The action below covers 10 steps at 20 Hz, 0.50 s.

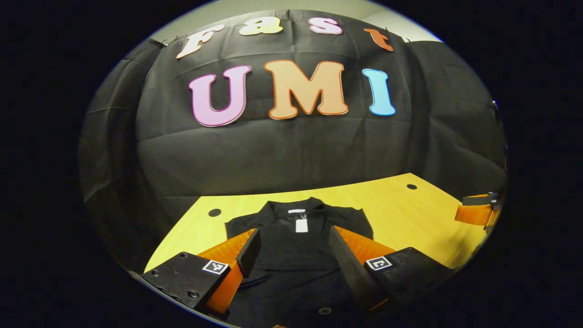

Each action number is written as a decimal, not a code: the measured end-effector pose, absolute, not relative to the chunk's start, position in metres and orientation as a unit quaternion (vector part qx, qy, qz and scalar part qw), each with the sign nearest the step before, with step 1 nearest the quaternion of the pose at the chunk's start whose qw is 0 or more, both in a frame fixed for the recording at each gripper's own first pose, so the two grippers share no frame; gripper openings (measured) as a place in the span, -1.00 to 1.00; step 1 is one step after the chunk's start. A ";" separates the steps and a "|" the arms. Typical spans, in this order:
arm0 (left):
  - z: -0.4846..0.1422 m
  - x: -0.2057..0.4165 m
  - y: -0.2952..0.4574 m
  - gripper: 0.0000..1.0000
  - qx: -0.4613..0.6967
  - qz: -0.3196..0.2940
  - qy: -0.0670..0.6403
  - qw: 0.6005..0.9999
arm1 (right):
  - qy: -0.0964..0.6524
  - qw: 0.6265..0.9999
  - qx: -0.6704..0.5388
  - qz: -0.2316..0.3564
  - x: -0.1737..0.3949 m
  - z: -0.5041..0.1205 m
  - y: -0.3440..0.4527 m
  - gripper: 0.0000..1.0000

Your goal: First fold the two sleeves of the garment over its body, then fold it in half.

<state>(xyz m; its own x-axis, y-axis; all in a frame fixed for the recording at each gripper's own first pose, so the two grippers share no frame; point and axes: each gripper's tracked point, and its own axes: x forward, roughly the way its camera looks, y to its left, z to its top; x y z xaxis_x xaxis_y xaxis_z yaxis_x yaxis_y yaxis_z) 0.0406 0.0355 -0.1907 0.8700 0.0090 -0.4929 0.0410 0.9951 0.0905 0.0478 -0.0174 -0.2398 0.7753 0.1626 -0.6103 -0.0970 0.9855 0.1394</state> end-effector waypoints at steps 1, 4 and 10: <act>-0.190 0.029 0.048 0.87 0.050 -0.003 0.256 0.965 | 0.332 0.940 0.049 0.068 0.041 -0.242 -0.012 0.96; -0.192 -0.005 0.080 0.87 0.053 0.014 0.268 0.962 | 0.338 0.937 0.048 0.069 0.020 -0.247 0.005 0.96; -0.208 -0.067 0.122 0.87 0.047 0.034 0.299 0.953 | 0.370 0.927 0.017 0.064 -0.026 -0.275 0.018 0.96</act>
<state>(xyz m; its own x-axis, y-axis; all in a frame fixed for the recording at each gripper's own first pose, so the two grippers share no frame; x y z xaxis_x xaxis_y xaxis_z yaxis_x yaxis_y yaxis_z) -0.0675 0.1221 -0.2083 0.8191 0.0924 -0.5662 -0.0367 0.9934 0.1089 -0.0256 0.0180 -0.2745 0.7174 0.1321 -0.6840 -0.1063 0.9911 0.0799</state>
